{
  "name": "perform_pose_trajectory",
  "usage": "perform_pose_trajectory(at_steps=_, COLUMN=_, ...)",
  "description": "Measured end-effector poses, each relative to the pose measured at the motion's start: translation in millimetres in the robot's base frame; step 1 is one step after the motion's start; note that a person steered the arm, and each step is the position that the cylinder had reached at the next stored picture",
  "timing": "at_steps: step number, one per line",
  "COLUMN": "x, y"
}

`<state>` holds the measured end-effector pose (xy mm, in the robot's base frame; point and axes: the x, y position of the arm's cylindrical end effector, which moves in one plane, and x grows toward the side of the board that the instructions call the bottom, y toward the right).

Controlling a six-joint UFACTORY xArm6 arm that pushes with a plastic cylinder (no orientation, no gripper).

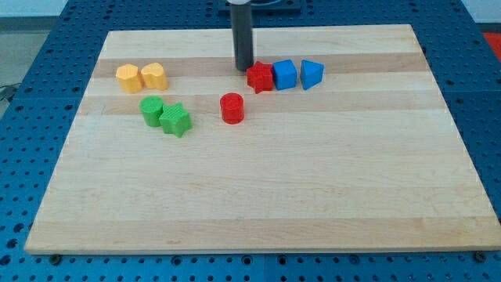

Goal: Move the red blocks to the bottom left of the blue blocks

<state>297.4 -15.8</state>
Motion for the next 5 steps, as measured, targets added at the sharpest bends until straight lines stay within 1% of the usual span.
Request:
perform_pose_trajectory(at_steps=1, x=1.1, y=10.5)
perform_pose_trajectory(at_steps=2, x=1.1, y=39.6)
perform_pose_trajectory(at_steps=3, x=15.2, y=38.2)
perform_pose_trajectory(at_steps=4, x=37.9, y=32.8)
perform_pose_trajectory(at_steps=5, x=38.0, y=33.0)
